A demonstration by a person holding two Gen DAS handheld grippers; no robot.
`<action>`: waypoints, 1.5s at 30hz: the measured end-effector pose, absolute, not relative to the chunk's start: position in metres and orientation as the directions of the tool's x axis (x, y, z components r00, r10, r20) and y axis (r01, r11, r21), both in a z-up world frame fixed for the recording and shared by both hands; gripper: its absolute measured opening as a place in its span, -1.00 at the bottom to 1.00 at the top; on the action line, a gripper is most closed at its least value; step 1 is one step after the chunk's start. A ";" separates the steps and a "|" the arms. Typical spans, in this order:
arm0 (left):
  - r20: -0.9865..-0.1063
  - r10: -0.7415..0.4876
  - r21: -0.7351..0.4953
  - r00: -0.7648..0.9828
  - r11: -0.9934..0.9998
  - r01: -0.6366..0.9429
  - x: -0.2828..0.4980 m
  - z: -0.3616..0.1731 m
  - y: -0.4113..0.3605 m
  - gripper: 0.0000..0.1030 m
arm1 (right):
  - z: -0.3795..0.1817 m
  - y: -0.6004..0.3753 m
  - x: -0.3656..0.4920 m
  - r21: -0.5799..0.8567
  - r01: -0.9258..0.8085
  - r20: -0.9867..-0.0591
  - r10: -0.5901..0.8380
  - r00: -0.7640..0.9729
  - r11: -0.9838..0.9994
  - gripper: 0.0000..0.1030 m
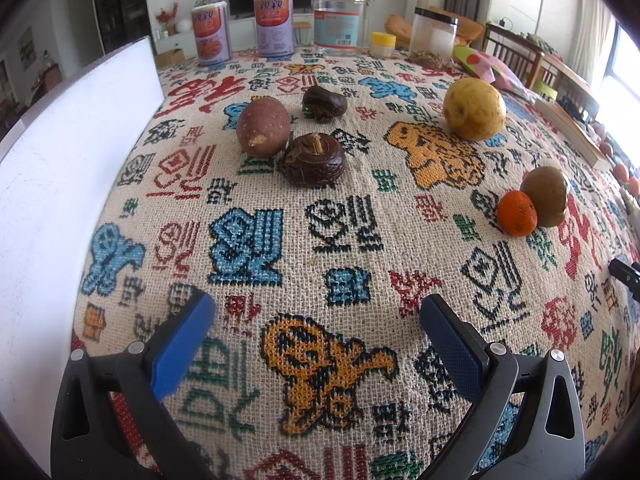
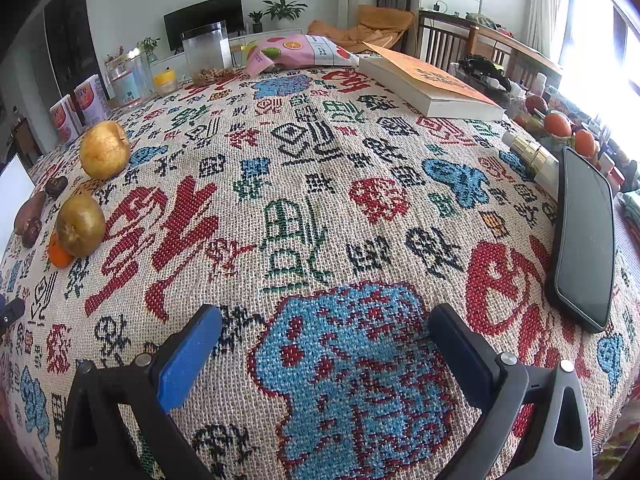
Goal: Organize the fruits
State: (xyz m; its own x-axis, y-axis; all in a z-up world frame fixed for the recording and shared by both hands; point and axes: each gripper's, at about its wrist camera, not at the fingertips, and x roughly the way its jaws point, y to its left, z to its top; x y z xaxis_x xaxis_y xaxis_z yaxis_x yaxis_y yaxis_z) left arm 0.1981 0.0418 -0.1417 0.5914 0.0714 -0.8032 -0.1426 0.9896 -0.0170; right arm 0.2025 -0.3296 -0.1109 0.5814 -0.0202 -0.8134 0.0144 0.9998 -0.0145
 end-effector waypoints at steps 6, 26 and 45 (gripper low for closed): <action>-0.803 0.071 -0.017 0.591 0.990 -0.143 0.198 -0.142 0.042 0.98 | -0.111 -0.330 0.203 -0.015 0.015 -0.813 -0.020 0.581 1.000 1.00; -0.800 0.056 -0.036 0.598 0.989 -0.142 0.198 -0.141 0.043 0.99 | -0.111 -0.330 0.203 -0.014 0.015 -0.813 -0.020 0.582 1.000 1.00; -0.840 -0.075 -0.315 0.537 0.874 -0.371 0.302 -0.103 0.125 0.93 | -0.111 -0.329 0.203 -0.014 0.014 -0.813 -0.019 0.582 1.000 1.00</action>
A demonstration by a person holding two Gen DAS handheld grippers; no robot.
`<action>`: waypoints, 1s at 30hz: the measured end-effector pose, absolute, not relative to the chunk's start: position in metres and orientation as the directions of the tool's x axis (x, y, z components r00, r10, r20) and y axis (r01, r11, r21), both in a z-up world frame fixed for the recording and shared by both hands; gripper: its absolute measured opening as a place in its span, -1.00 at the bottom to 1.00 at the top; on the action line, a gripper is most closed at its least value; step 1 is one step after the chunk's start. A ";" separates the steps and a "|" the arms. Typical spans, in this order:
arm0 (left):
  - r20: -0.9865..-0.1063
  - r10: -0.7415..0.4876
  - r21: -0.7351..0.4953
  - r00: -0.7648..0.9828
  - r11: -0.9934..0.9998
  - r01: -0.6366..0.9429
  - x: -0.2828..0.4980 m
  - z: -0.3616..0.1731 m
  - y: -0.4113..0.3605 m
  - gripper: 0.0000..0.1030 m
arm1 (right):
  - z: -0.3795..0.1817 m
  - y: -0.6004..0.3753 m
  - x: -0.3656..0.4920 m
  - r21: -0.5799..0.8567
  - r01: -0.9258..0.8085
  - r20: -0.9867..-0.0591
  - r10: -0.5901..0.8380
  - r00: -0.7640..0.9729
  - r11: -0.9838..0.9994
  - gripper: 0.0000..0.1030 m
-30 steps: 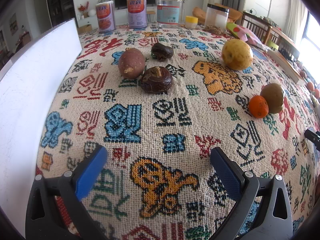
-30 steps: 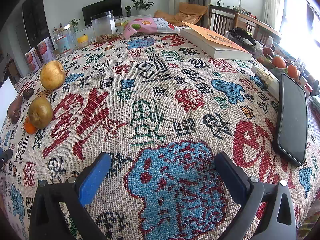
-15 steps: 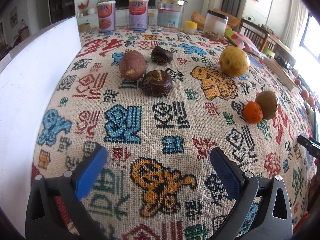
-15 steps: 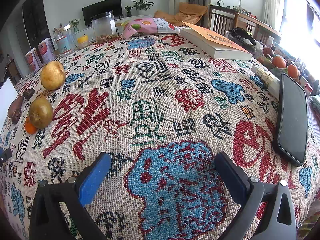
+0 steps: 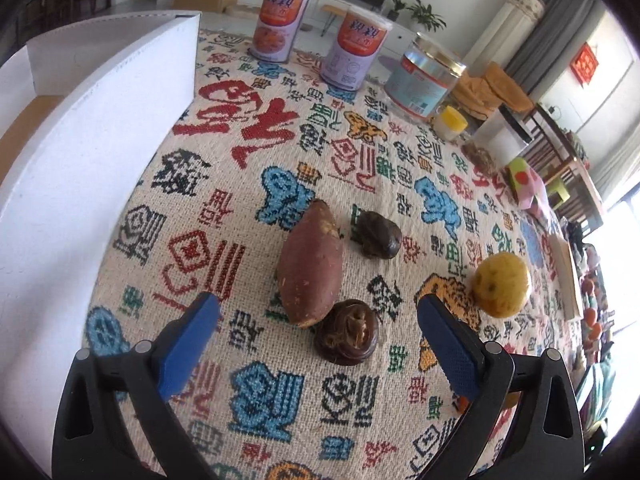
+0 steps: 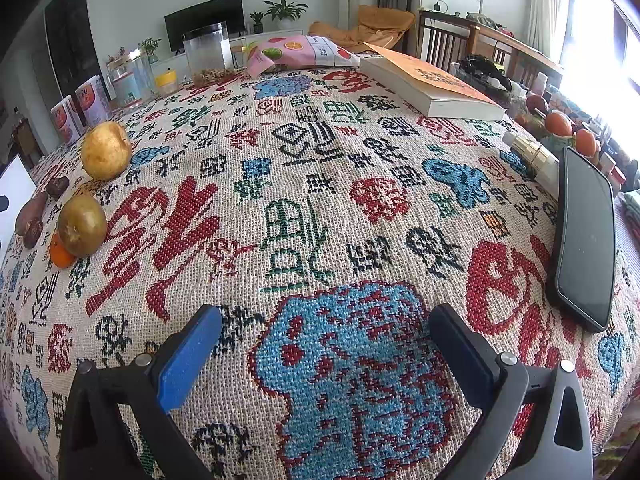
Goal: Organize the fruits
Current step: 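Lower the left tool onto the red sweet potato and close it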
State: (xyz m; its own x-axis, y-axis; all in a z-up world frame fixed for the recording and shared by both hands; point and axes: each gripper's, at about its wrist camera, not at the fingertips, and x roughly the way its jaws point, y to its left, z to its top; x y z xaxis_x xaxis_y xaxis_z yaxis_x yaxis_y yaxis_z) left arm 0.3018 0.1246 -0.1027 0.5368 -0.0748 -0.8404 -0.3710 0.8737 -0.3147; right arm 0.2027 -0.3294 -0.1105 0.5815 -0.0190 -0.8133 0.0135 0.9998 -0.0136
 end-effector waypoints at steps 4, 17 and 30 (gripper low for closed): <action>-0.906 -0.041 -0.209 0.421 0.909 -0.360 0.328 -0.125 0.120 0.52 | -0.110 -0.328 0.203 -0.009 0.013 -0.812 -0.015 0.583 1.000 1.00; -0.879 0.015 -0.163 0.476 0.929 -0.331 0.308 -0.119 0.124 -0.21 | -0.111 -0.329 0.202 -0.013 0.013 -0.813 -0.018 0.582 1.000 1.00; -0.850 -0.032 -0.162 0.526 0.966 -0.203 0.183 -0.086 0.093 -0.21 | -0.111 -0.329 0.202 -0.013 0.013 -0.813 -0.018 0.582 1.000 1.00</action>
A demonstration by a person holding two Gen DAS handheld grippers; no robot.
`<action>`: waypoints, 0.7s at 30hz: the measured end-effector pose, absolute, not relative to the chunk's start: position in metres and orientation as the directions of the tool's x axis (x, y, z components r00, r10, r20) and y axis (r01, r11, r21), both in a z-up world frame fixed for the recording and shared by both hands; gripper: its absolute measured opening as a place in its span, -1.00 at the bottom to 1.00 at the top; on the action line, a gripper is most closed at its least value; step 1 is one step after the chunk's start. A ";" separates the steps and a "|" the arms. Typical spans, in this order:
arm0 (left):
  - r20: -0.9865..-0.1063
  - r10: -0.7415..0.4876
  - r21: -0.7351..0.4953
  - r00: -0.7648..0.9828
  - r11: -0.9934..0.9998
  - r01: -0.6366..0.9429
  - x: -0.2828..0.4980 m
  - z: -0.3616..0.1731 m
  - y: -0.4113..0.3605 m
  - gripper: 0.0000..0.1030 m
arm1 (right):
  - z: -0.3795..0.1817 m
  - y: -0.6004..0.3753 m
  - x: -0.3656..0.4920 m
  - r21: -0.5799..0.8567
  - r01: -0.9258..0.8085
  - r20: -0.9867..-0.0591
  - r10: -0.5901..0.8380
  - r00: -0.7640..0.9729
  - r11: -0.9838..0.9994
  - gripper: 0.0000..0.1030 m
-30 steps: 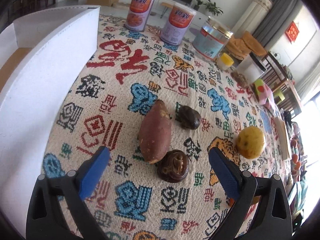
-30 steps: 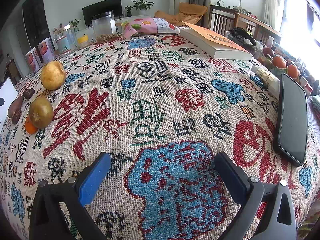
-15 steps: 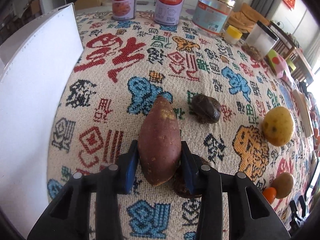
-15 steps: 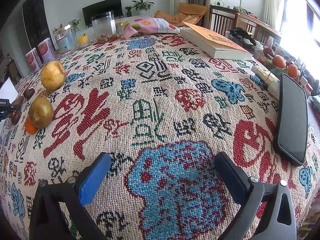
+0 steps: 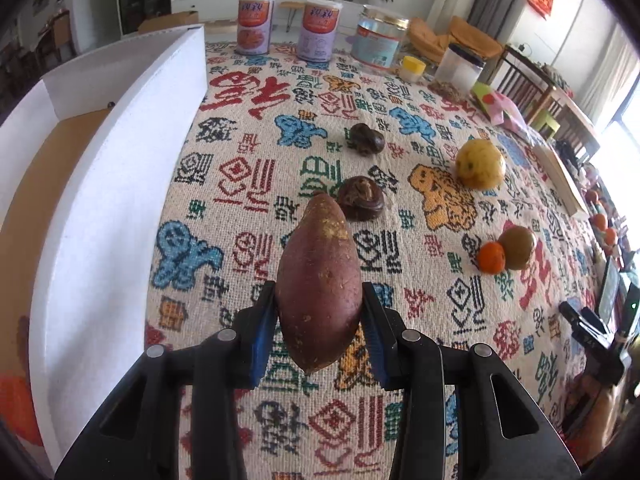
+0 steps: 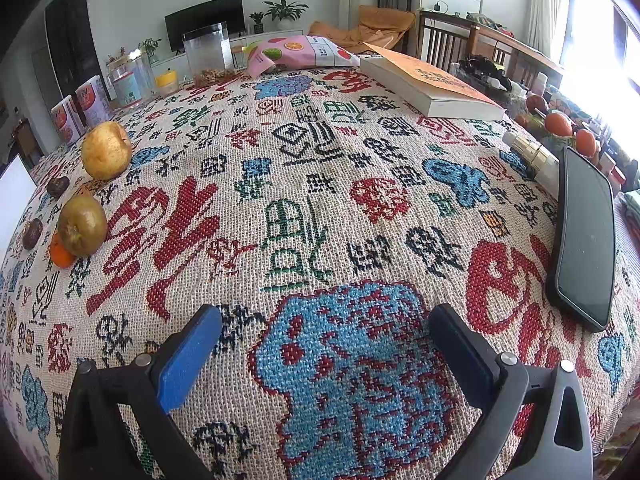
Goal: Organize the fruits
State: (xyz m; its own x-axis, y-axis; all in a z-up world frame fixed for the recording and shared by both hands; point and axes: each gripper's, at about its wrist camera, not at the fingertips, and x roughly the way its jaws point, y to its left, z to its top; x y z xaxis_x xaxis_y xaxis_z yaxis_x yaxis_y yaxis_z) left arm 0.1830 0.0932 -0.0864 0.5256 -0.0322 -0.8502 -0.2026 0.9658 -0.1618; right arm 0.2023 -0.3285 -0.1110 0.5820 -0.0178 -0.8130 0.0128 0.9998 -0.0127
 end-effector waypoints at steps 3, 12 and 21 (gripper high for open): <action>-0.854 -0.022 -0.123 0.520 0.980 -0.159 0.165 -0.097 0.073 -0.21 | -0.111 -0.328 0.202 -0.014 0.013 -0.813 -0.019 0.582 1.000 1.00; -0.820 0.073 -0.021 0.568 0.987 -0.157 0.163 -0.128 0.044 -0.16 | -0.111 -0.329 0.201 -0.008 0.015 -0.811 -0.015 0.584 1.000 1.00; -0.813 0.143 0.022 0.565 0.977 -0.214 0.166 -0.140 0.053 0.90 | -0.111 -0.329 0.201 -0.007 0.015 -0.811 -0.015 0.585 1.000 1.00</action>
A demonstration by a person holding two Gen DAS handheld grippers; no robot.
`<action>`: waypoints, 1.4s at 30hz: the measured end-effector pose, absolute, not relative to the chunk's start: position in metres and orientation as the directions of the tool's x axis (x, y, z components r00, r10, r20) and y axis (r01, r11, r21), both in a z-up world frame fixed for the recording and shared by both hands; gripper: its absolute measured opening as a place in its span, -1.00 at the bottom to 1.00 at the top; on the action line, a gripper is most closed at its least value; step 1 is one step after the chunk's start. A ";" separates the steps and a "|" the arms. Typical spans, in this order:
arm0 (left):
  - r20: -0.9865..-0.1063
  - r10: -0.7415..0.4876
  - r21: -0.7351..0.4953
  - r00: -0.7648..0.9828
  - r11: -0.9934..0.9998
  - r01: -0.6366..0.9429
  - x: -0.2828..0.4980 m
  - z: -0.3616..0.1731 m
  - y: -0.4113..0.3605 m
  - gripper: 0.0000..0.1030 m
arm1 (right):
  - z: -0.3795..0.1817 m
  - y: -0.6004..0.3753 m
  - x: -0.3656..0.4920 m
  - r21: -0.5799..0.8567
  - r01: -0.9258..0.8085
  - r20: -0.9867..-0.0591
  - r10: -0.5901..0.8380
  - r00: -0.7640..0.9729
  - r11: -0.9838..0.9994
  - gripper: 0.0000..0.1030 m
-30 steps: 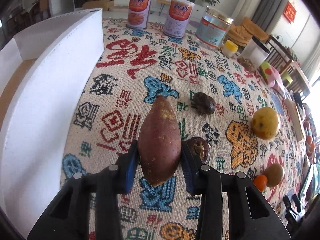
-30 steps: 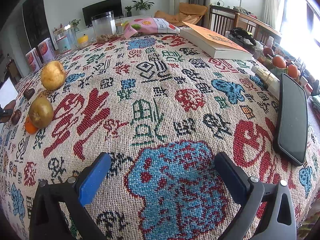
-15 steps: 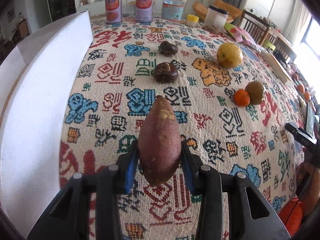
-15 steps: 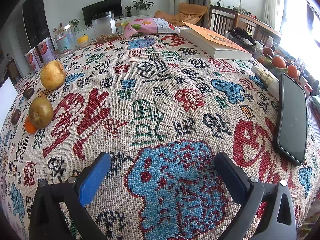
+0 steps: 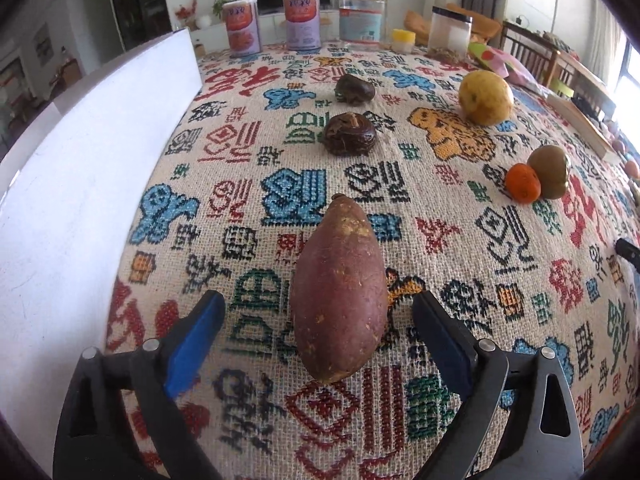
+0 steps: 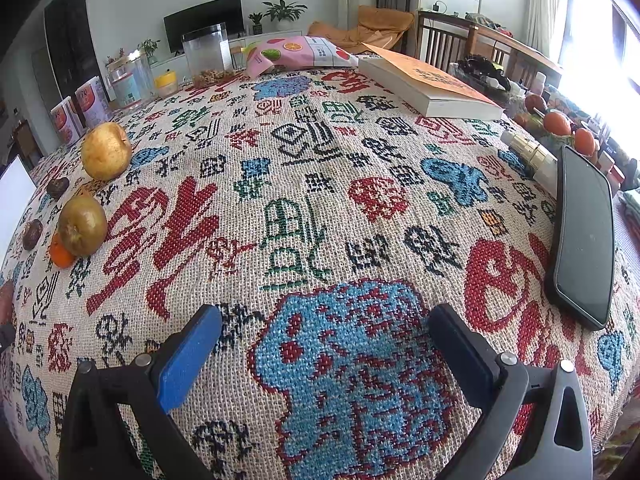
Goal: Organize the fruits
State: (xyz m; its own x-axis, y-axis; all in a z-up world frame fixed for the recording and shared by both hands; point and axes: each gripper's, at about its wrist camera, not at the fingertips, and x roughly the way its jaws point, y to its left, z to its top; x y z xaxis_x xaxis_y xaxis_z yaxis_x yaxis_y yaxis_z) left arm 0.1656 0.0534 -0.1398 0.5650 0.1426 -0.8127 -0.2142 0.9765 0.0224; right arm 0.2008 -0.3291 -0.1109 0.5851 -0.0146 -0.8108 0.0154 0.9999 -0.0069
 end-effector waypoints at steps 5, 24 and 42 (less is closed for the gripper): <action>-0.816 0.132 0.020 0.562 0.980 -0.200 0.164 -0.141 0.055 0.97 | -0.111 -0.329 0.201 -0.007 0.016 -0.811 -0.015 0.585 1.000 1.00; -0.801 0.093 0.000 0.591 0.988 -0.155 0.158 -0.144 0.061 0.99 | -0.112 -0.328 0.200 -0.017 0.012 -0.812 -0.021 0.583 1.000 1.00; -0.799 0.096 0.001 0.593 0.987 -0.159 0.159 -0.143 0.061 0.99 | -0.026 -0.094 0.203 0.069 -0.588 -0.721 0.447 0.529 0.806 0.88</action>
